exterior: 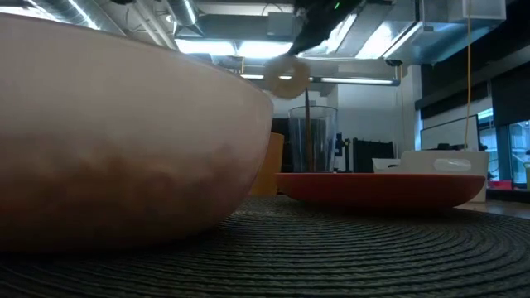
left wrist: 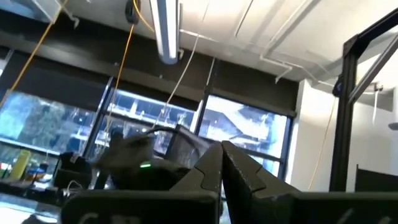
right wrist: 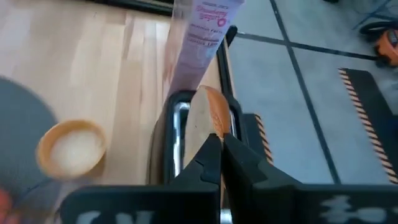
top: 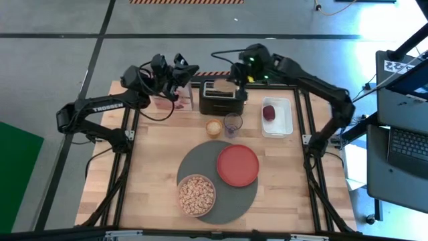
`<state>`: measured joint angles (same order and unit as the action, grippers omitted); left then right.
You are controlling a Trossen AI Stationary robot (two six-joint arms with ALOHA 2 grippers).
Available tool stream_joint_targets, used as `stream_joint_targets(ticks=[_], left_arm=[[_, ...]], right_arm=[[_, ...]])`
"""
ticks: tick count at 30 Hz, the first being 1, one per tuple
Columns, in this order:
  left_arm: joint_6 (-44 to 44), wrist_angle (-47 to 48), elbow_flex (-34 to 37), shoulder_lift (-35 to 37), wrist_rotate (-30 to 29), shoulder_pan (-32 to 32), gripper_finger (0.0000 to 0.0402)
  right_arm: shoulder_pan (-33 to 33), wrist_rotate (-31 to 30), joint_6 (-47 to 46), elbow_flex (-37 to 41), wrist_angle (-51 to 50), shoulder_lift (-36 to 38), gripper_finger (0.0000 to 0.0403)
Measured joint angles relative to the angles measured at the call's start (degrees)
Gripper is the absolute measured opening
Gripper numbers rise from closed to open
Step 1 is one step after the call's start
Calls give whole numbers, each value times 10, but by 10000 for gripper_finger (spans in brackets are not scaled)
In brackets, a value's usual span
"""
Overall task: Arrange a breakfast setting
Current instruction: Put the toasted bagel on the red plate
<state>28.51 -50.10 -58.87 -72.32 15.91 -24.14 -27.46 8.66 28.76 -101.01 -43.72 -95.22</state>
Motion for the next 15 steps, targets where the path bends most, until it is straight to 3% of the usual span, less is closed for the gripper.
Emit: stream_joint_targets(ticks=[7, 11, 15], left_arm=[[-4, -2, 0, 11, -4, -1, 0], [-6, 0, 0, 11, -4, -2, 0], [-5, 3, 0, 11, -4, -8, 0]], right_arm=[[33, -74, -45, -1, -145, 103, 1], [67, -85, -147, 30, -166, 177, 1], [116, -83, -290, 129, -167, 267, 1]])
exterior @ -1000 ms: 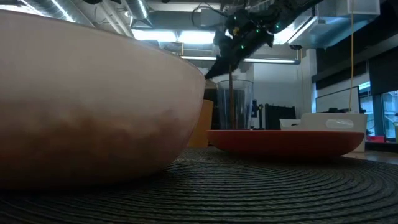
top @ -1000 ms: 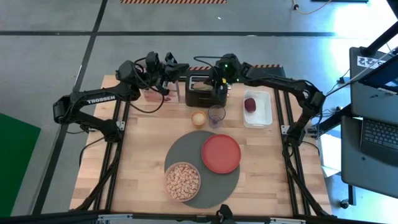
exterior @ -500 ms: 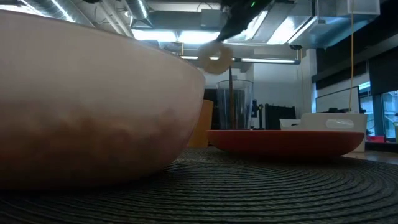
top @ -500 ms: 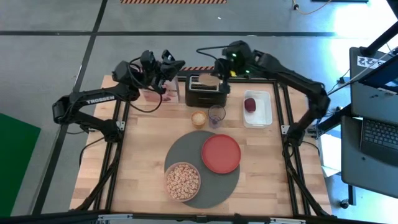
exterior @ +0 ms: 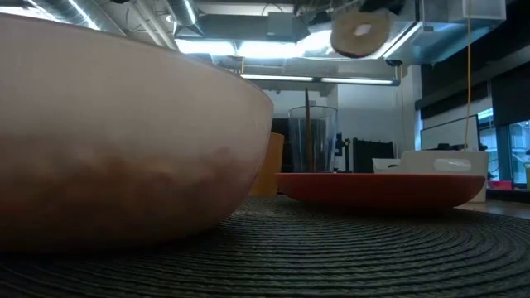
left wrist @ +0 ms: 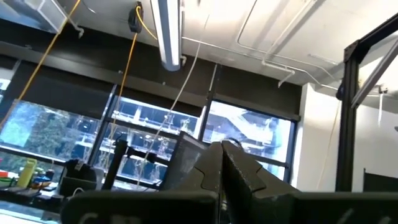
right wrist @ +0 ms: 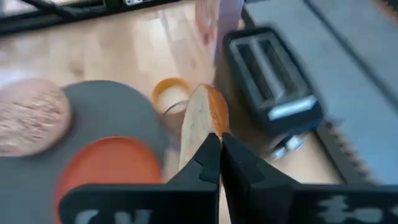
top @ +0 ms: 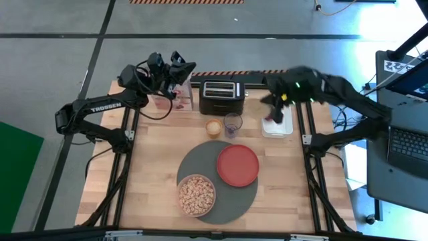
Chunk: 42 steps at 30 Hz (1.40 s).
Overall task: Arrange a breakfast setting
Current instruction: Put the toasted bagel on the red plate
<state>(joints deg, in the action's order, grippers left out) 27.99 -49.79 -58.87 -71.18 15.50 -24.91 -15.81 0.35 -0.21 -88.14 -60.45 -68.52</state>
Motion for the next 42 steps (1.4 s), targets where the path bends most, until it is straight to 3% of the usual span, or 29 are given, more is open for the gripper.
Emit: stream_joint_targets(ticks=[4, 9, 13, 17, 22, 29, 42], left_arm=[[0, 1, 0, 0, 1, 0, 0], [6, 1, 0, 0, 6, 2, 0], [23, 2, 0, 0, 6, 3, 0], [48, 2, 0, 0, 8, 3, 0], [71, 3, 0, 0, 17, 5, 0], [77, 5, 0, 0, 20, 6, 0], [76, 12, 0, 0, 20, 6, 0]], right_arm=[[76, -12, -159, 146, 58, 100, 1], [167, -22, -342, 349, 240, 195, 1], [237, -36, -440, 484, 400, 214, 1], [304, -76, -503, 569, 510, 208, 1], [363, -129, -560, 627, 536, 192, 1], [405, -153, -627, 677, 624, 147, 1], [409, -116, -671, 677, 674, 46, 4]])
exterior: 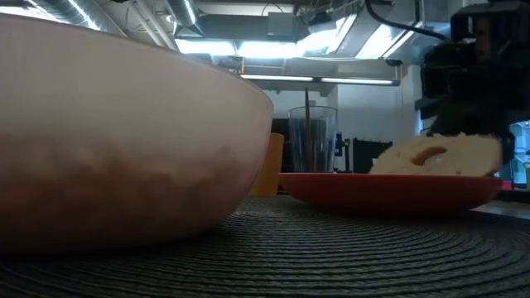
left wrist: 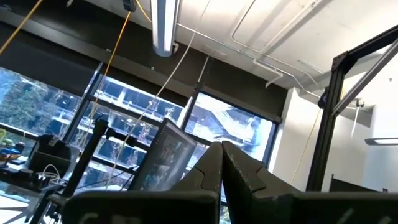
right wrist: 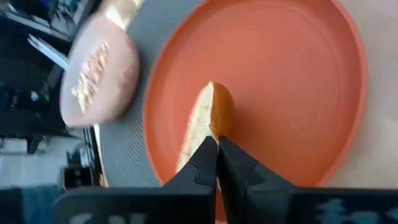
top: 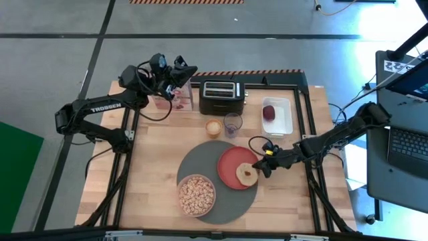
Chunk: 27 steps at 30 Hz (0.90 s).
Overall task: Arrange a breakfast setting
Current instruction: Put the toasted bagel on the red plate
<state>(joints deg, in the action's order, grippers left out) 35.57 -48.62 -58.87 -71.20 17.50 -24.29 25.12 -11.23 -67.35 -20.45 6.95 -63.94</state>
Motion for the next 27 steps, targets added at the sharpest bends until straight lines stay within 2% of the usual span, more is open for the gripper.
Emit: stream_joint_targets(ticks=[14, 27], left_arm=[[-2, 2, 0, 0, 0, -5, 0], [-2, 2, 0, 0, -5, -13, 0]], right_arm=[[0, 14, 4, 0, -29, -10, 17], [0, 15, 21, 0, -38, -10, 112]])
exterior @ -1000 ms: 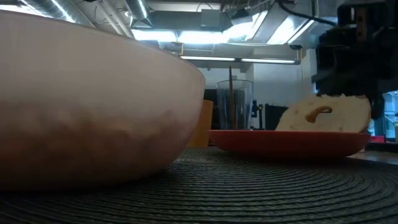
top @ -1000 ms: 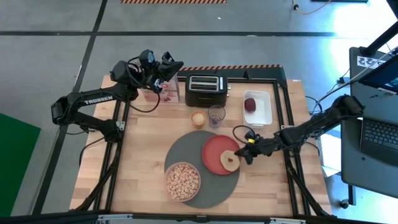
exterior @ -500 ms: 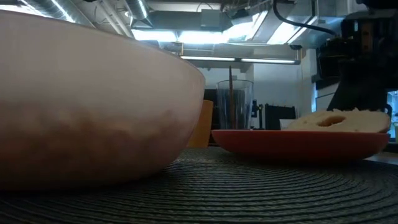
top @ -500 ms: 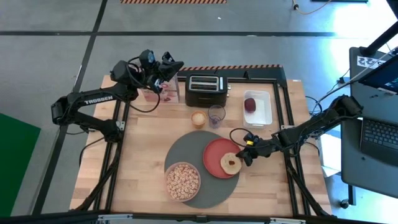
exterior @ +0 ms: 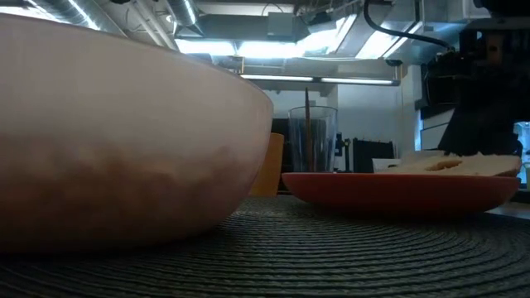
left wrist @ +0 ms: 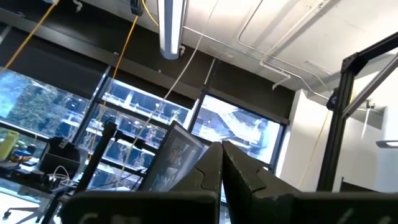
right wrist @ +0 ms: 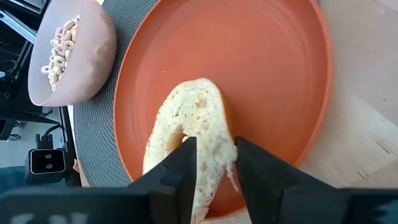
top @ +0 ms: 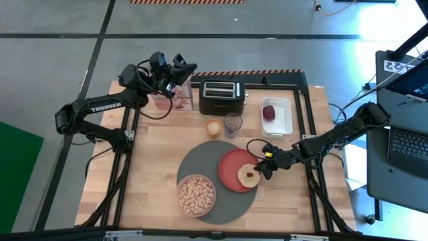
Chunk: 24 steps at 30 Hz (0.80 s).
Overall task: Arrange a breakfast setting
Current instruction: Put the toasted bagel on the red plate
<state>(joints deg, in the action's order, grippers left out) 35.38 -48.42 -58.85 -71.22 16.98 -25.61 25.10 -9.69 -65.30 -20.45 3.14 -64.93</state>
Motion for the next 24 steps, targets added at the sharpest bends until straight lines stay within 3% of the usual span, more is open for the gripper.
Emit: stream_joint_targets(ticks=[13, 24], left_arm=[[0, 0, 0, 0, 2, 0, 0], [1, 0, 0, 0, 4, 0, 0]], right_arm=[[0, -17, 58, -20, 0, 0, 173], [0, -13, 72, -20, 23, 0, 252]])
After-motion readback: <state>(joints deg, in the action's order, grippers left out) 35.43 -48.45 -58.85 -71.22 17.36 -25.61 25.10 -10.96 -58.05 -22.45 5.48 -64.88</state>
